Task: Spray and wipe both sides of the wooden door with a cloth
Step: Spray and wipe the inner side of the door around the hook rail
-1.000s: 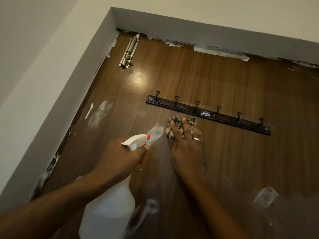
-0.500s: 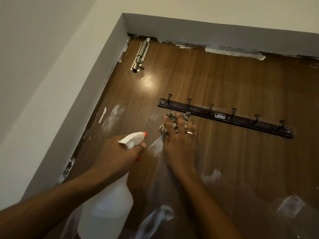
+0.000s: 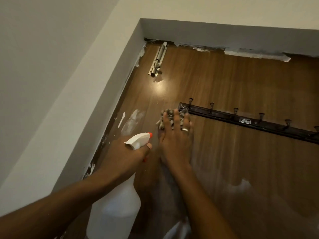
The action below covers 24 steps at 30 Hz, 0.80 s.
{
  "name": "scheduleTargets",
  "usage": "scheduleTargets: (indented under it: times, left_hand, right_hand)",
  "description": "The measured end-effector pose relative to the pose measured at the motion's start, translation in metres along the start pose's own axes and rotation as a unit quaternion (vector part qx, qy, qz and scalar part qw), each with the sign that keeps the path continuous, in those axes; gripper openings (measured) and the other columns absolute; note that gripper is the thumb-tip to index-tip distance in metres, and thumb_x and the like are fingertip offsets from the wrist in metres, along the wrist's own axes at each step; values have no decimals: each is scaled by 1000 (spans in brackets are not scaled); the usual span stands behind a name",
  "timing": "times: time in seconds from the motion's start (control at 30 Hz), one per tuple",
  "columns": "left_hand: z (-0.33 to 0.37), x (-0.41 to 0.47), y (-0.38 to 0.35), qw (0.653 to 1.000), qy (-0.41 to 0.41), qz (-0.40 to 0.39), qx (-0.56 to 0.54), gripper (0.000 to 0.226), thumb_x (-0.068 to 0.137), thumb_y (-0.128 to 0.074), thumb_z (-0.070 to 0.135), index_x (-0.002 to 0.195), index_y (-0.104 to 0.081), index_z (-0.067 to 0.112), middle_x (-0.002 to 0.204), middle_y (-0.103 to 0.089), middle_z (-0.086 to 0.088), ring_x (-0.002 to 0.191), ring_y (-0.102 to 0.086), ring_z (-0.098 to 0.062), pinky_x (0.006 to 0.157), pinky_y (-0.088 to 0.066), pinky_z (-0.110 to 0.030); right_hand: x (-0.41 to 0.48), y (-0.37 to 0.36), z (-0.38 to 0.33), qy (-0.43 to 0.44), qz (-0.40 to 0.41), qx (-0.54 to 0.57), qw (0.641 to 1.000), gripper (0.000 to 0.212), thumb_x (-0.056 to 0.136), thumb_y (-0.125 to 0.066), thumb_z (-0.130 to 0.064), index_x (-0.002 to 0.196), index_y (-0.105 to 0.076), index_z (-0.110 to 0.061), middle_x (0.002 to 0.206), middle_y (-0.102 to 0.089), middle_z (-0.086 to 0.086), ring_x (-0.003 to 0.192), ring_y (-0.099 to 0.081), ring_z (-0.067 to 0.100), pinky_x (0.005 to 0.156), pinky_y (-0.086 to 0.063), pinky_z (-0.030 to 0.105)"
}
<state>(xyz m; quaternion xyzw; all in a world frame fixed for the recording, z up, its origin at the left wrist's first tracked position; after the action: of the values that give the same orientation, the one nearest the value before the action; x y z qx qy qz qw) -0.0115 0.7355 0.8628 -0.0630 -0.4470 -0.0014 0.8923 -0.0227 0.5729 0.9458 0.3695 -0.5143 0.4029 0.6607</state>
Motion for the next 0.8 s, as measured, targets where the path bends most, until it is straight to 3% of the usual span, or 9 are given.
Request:
scheduleTargets:
  times: [0.07,0.13,0.27,0.33,0.43,0.57,0.67,0.8]
  left_hand:
    - [-5,4,9,1000,-1,2,-4,31,84,-67,33,112,-67,19,80,-72,-5,69,-66,-19,71,-55,-34]
    - [-9,12,19,1000,-9,-5,-18,33,84,-67,31,115,-68,19,78,-72,-5,69,-66,-17,72,-56,-34]
    - [-27,27,43,999,-20,-22,-10,36,85,-65,34,119,-65,22,92,-71,-5,81,-65,-16,65,-47,-18]
    - [-36,34,56,999,-18,-23,-12,38,85,-64,36,120,-64,20,94,-70,-4,84,-65,-16,66,-47,-14]
    - [-46,43,73,1000,-11,-11,-13,30,85,-65,33,110,-62,16,95,-65,0,77,-60,-9,62,-43,-7]
    - [-57,51,89,1000,-5,-12,-10,32,86,-64,34,108,-66,11,95,-65,-1,74,-58,-8,61,-41,-7]
    - [-66,55,97,1000,4,-23,-11,34,86,-63,37,104,-68,9,95,-67,-3,76,-60,-13,61,-44,-9]
    - [-66,58,104,999,-4,-24,-25,29,86,-63,38,105,-64,17,97,-67,1,79,-61,-12,64,-43,-7]
  right_hand:
    - [-22,-10,-17,78,-18,-19,997,56,101,-43,-37,155,-33,-27,163,-25,9,150,-16,38,120,-16,52]
    - [-41,-12,-9,97,-18,-17,995,56,98,-44,-34,154,-35,-27,163,-26,9,148,-22,39,117,-26,56]
    - [-27,5,24,-71,34,-20,997,56,95,-40,-33,150,-44,-21,159,-31,15,142,-27,44,113,-31,58]
    - [2,3,4,-110,34,-26,993,58,99,-30,-38,154,-36,-21,160,-28,17,146,-21,45,117,-25,58]
    - [28,-14,-46,-64,15,2,998,52,105,-37,-39,155,-32,-24,163,-22,11,150,-14,41,119,-20,57]
    - [7,-25,-56,3,-22,1,1000,52,102,-29,-41,154,-31,-32,164,-23,2,149,-16,34,116,-28,55]
    - [3,-14,-33,-50,-25,-3,998,53,101,-31,-39,154,-30,-34,164,-21,1,146,-20,36,113,-33,54]
    - [43,-13,-47,-127,29,-17,991,53,105,-32,-39,156,-26,-28,165,-15,8,151,-6,39,121,-14,55]
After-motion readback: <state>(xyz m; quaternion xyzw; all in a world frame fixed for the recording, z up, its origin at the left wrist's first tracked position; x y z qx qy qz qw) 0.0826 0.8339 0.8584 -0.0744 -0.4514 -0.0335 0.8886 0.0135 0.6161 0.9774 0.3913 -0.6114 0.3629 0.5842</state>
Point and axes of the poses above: each hand's wrist, its own x-axis towards the middle knuckle, its own y-axis out of the back of the hand, z = x × y, the point moved 8 cm from there along x, towards the middle knuckle
